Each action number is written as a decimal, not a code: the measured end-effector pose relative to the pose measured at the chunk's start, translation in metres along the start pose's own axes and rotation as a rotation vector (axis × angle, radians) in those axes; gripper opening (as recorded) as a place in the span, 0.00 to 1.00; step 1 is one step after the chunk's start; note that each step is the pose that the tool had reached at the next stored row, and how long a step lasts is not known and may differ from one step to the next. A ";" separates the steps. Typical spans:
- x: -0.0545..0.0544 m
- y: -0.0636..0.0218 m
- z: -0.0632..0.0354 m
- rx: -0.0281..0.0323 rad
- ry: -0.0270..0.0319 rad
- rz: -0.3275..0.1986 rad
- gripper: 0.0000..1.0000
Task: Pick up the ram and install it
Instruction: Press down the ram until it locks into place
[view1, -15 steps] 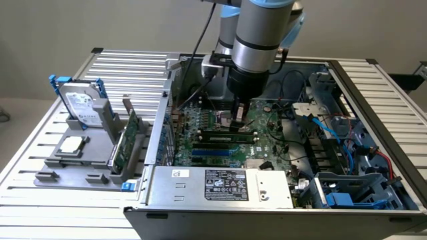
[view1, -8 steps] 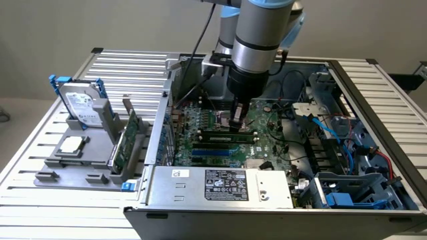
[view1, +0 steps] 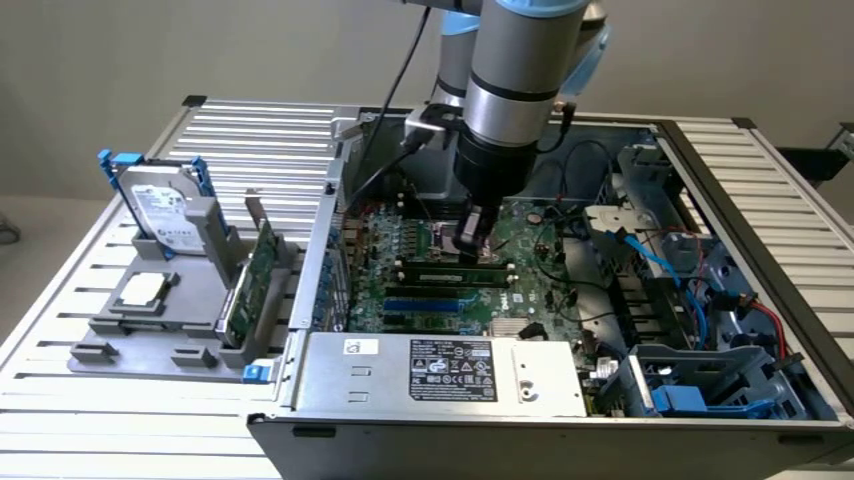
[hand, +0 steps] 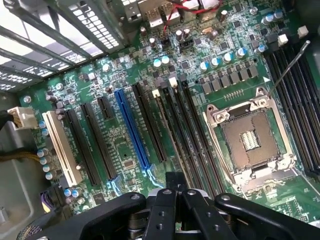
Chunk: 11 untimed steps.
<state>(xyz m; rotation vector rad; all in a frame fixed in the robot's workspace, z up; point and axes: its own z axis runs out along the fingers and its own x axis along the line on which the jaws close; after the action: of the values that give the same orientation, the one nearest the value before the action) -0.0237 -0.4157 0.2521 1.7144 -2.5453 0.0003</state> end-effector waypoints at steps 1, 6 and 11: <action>0.000 0.0000 0.0000 0.0003 -0.0011 0.014 0.11; 0.000 0.0000 0.0000 0.0017 -0.0059 0.079 0.11; 0.000 0.0000 0.0000 0.0031 -0.0106 0.144 0.11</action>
<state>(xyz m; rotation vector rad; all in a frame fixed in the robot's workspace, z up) -0.0237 -0.4157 0.2521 1.5317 -2.6717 0.0033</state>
